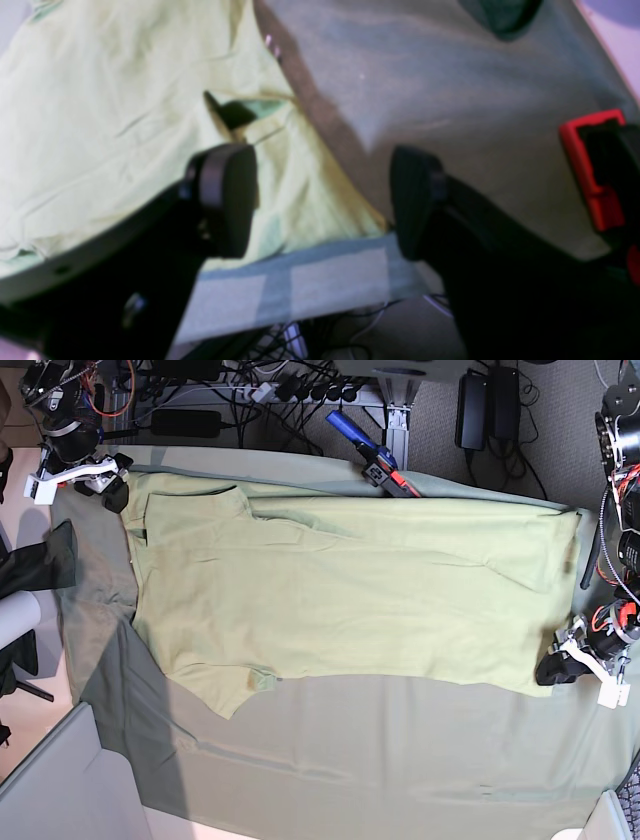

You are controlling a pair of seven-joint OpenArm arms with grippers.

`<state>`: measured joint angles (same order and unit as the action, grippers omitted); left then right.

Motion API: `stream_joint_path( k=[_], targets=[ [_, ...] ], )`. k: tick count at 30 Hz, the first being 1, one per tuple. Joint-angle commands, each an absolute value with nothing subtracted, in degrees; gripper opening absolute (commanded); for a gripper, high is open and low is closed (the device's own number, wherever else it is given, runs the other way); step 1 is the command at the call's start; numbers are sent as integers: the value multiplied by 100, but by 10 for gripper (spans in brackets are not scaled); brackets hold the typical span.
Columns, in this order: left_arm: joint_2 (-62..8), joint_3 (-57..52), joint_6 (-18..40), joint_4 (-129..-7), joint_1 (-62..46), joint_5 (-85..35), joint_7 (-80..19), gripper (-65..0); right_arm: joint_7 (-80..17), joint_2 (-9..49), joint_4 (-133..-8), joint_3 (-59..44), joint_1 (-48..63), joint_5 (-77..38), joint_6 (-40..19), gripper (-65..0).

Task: Fold the T-shirt properly
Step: 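Move both grippers to the shirt's opposite side edge and grasp it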

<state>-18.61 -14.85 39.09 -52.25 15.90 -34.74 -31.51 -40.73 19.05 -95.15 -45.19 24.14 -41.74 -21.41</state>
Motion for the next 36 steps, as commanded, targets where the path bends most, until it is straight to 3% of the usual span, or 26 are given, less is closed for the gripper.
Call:
stream_joint_path(
  k=[1,12,14,17,18,27,36],
  targets=[
    [-1887,-1490,4000,-5299,1695,-3500,-3199,-317,-3946,2016,-9612,-4574,2416,-4241,-2292,-235],
    [-1715,-1490,4000,-5323,1697,-3522,-3295,-332,-3920,2016,-9612,-4574,2414,-4244,-2292,-235],
    [-1712,-1490,4000,-5325,1697,-3568,-3242,-433,-3879,2014,-9612,-4574,2414,-4244,-2292,-235],
    [-1719,-1492,4000,-5325,1697,-3653,-3039,-634,-3876,2016,-9612,-4574,2414,-4246,-2292,-235],
    [-1732,-1492,4000,-5334,1697,-3712,-3009,-650,-3865,2016,-9612,-4576,2412,-4244,-2292,-236],
    [-1881,-1503,4000,-6149,1695,-4180,-3684,-650,-3839,2051,-9618,-4635,1885,-4244,-2292,-236],
    [-1874,-1500,4000,-6359,1647,-4307,-3940,-650,-3793,2178,-9553,-4635,613,-3933,-2279,-236]
  ],
)
